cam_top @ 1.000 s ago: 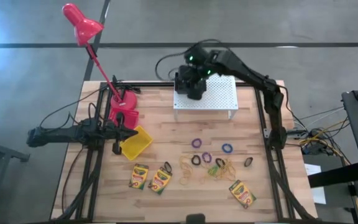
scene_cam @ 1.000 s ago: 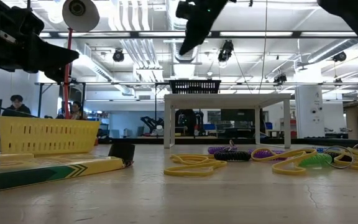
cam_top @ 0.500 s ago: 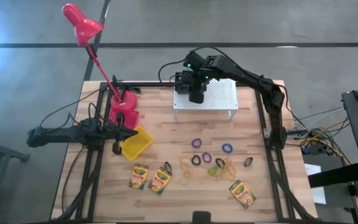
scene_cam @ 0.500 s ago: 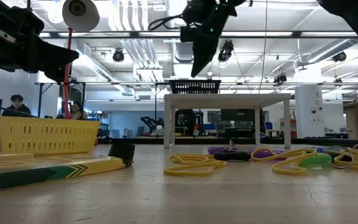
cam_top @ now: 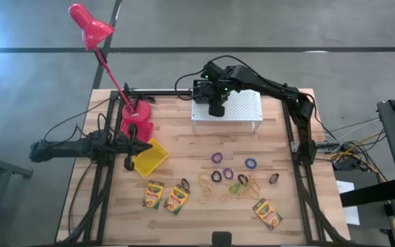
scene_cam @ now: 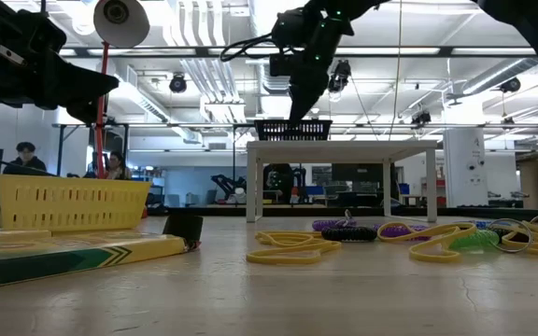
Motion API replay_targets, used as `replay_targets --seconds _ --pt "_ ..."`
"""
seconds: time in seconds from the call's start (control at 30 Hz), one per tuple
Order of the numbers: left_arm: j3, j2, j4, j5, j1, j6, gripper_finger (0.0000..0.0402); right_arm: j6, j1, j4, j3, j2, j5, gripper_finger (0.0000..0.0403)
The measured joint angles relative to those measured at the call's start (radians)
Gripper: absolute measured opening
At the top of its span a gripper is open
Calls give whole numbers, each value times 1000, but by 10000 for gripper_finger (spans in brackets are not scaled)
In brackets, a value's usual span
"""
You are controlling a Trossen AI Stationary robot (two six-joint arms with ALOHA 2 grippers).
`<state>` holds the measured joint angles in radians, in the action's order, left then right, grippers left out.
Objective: Pick & Place Office Desk Supplies
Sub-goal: Put the black bin on the shelf
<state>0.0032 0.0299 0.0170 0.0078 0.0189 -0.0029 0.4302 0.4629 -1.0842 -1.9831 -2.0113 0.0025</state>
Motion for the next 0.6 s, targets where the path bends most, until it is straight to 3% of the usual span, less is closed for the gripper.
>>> replay_targets --seconds 0.17,0.6 --pt "0 0 0 0 0 0 15 26 0 35 6 0 0 17" --pt "0 0 0 0 0 3 15 58 12 159 9 0 22 15"
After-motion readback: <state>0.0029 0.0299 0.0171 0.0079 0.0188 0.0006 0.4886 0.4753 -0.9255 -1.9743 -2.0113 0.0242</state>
